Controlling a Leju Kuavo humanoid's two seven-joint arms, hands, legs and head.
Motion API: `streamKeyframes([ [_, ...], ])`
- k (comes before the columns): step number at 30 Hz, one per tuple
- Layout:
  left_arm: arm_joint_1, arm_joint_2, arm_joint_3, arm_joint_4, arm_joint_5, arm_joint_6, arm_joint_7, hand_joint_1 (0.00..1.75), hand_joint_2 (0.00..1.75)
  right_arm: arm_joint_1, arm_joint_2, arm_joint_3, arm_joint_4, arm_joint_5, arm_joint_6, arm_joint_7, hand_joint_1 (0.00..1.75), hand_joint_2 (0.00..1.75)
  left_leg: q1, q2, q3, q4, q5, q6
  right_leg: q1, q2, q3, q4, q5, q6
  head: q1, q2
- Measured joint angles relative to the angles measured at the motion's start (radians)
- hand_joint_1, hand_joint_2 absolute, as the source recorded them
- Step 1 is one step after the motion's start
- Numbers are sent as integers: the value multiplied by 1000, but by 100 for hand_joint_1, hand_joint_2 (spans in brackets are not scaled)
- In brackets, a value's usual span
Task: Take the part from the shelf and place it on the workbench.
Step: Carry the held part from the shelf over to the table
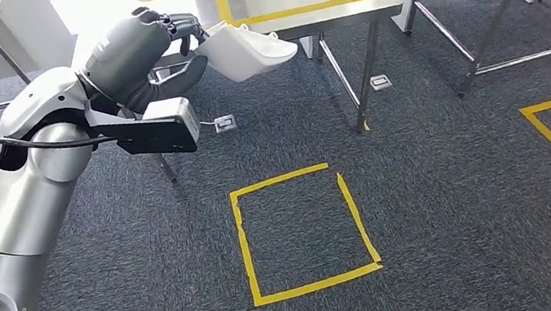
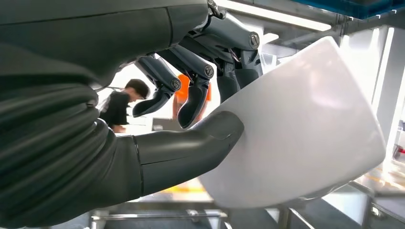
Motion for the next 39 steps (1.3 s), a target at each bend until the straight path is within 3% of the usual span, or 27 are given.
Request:
streamKeyframes([
  [2, -6, 3, -4, 0, 4, 1, 1, 175, 175, 3, 0, 0, 0, 0, 1, 0, 0, 175, 5, -24, 2, -5, 3, 6, -3, 71, -50, 104, -52, 8, 4, 0],
  [4, -5, 6, -7, 4, 9, 1, 0, 175, 175, 8, -1, 0, 0, 1, 2, 1, 0, 175, 7, -53, 0, -3, 3, 8, -4, 99, -117, 223, -90, 12, 7, 0],
  [5, -4, 8, -10, 6, 12, 1, 0, 175, 175, 10, -1, 0, 0, 1, 3, 0, 0, 175, 7, -69, -1, -1, 3, 8, -4, 101, -134, 243, -84, 12, 7, 0],
  [6, -4, 10, -12, 7, 15, 1, -1, 175, 175, 11, -1, 0, 0, 2, 4, -1, 0, 175, 8, -84, -2, 2, 2, 6, -5, 104, -131, 223, -58, 13, 8, 0],
  [9, -4, 14, -17, 7, 24, 1, -2, 175, 175, 9, -1, 0, 0, 2, 5, -9, 0, 175, 10, -119, -5, 15, -2, -5, -11, 134, -58, 42, 36, 11, 8, 0],
  [11, -4, 16, -20, 6, 33, -2, -1, 175, 175, 4, -1, 0, 0, -1, 4, -12, 0, 175, 9, -135, -12, 19, -3, -19, -12, 151, -38, -13, 46, 4, 10, 0],
  [13, -4, 22, -25, 5, 42, -10, 3, 175, 175, -1, -1, 0, 0, -4, 4, -13, 0, 175, 10, -144, -16, 14, 1, -33, -10, 142, -36, -17, 50, -10, 10, 0],
  [14, -6, 25, -28, 5, 46, -17, 6, 175, 175, -2, 0, 0, 0, -4, 4, -13, 0, 175, 9, -132, -19, 18, -2, -38, -11, 137, -34, -19, 53, -18, 9, 0],
  [16, -13, 27, -33, 6, 55, -33, 13, 175, 175, 0, 1, 0, 0, -4, 3, -12, 0, 175, 7, -84, -45, 73, -37, -47, -13, 127, -31, -24, 57, -31, 3, 0],
  [18, -19, 25, -40, 9, 58, -45, 21, 175, 175, 4, 1, 0, 0, -4, 2, -10, 0, 175, 9, -35, -103, 198, -99, -53, -10, 117, -31, -24, 56, -36, -1, 0],
  [20, -21, 23, -48, 13, 58, -49, 31, 175, 175, 6, 1, 0, 0, -4, 2, -10, 0, 175, 11, -22, -145, 290, -125, -55, -9, 107, -30, -24, 55, -38, -1, 0],
  [21, -23, 23, -52, 15, 57, -50, 36, 175, 175, 6, 1, 0, 0, -4, 2, -9, 0, 175, 11, -21, -141, 285, -112, -53, -8, 104, -29, -24, 54, -38, -1, 0],
  [24, -35, 24, -62, 20, 49, -50, 49, 175, 175, 5, 3, 0, 0, -3, 4, -9, 0, 175, 6, -14, -41, 100, -30, -35, -4, 96, -24, -23, 49, -32, -1, 0],
  [26, -47, 23, -67, 23, 44, -47, 55, 175, 175, 5, 5, 0, 0, -3, 6, -8, 0, 175, -1, -8, 2, 18, -13, -26, -1, 92, -25, -22, 46, -25, 0, 0],
  [29, -52, 23, -74, 29, 36, -41, 61, 175, 175, 5, 5, 0, 0, -3, 10, -6, 0, 175, -2, -13, 5, 8, -12, -27, 0, 88, -23, -26, 47, -23, 2, 0],
  [39, -51, 41, -83, 34, 28, -19, 70, 175, 175, 5, 7, 1, 0, 1, 17, -10, 0, 175, -10, -16, 3, 13, -22, 1, -7, 86, -11, -47, 53, 7, 1, 0],
])
